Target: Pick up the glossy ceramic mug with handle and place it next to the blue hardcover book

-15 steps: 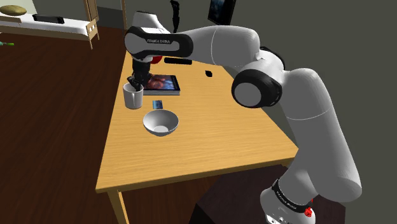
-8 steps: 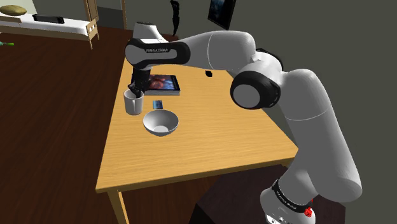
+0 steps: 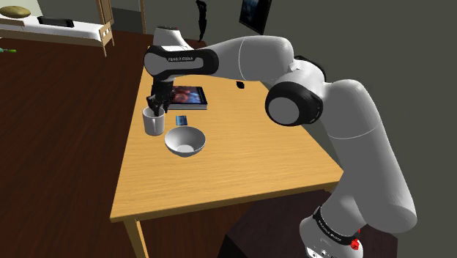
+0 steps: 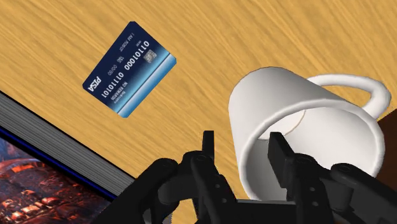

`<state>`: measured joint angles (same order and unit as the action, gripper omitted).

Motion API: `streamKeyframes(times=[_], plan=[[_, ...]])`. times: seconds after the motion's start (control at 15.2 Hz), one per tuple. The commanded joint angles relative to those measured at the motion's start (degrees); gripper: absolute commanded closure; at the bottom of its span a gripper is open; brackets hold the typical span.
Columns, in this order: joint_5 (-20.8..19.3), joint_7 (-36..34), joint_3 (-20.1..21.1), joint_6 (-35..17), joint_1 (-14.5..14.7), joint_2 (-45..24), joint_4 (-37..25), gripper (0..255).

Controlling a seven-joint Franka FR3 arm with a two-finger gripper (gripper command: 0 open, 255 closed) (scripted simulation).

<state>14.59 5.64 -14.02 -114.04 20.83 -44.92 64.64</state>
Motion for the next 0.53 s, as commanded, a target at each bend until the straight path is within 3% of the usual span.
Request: streamKeyframes(times=[0.0,0.26,0.46], plan=[[0.00,0.00,0.00,-0.01,0.00,0.01,0.00,0],[0.00,0.00,0.00,0.00,0.00,0.00,-0.01,0],[-0.49,-0.35,-0.37,4.19,-0.17,2.16,-2.09,0]])
